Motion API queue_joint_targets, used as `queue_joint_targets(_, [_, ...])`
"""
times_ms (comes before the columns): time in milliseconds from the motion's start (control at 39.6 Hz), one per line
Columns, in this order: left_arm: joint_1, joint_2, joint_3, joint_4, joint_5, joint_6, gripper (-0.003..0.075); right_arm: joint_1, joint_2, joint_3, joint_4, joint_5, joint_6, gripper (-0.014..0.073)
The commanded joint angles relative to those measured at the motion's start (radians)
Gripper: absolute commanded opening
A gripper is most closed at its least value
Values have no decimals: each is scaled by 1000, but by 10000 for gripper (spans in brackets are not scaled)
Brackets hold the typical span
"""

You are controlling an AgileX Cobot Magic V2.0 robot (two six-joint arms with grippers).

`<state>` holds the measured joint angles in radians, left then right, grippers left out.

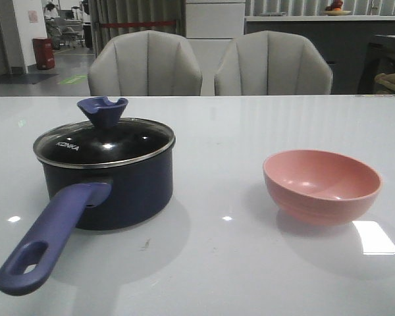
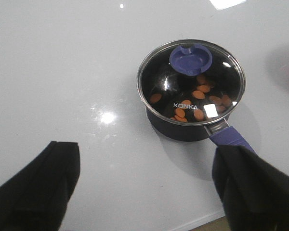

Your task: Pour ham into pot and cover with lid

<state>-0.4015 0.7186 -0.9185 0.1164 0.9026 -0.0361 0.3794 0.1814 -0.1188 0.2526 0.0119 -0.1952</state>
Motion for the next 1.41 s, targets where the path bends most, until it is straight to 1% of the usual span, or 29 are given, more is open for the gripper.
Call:
queue_joint_targets(0, [-7,-111,60,12,-100,0,585,0,6,-29,1,-71,-9,139])
queue_joint_targets(252, [-7,-477,289,12,-170,0,584,0,6,-29,1,-71,-9,139])
queue_joint_targets(328, [-7,-577,342,12,-197,0,564,0,6,-29,1,-71,-9,139])
queue_joint_targets(378, [-7,-631,373,12,-207,0,519,0,6,-29,1,-71,-9,139])
queue_joint_targets(429, [-7,-674,397,12,-208,0,448,0,6,-29,1,-71,-9,139])
queue_joint_targets(504, [-7,-721,425,10,-208,0,298,0,6,-29,1,-71,-9,139])
queue_joint_targets(580, [-7,-744,438,1,-208,0,113,0,6,-29,1,-71,-9,139])
queue_joint_targets(605, [-7,-744,438,1,-208,0,97,0,6,-29,1,-71,-9,139])
queue_joint_targets(631, [-7,-739,438,1,-208,0,120,0,6,-29,1,-71,-9,139])
queue_joint_targets(681, [-7,-740,438,-1,-208,0,132,0,6,-29,1,-71,-9,139])
queue_joint_targets(1286, [-7,-740,440,11,-210,0,132,0,6,-29,1,-71,-9,139])
queue_joint_targets(1337, [-7,-740,445,3,-231,0,132,0,6,-29,1,-71,-9,139])
queue_joint_targets(1387, [-3,-740,465,-11,-295,0,132,0,6,-29,1,-71,-9,139])
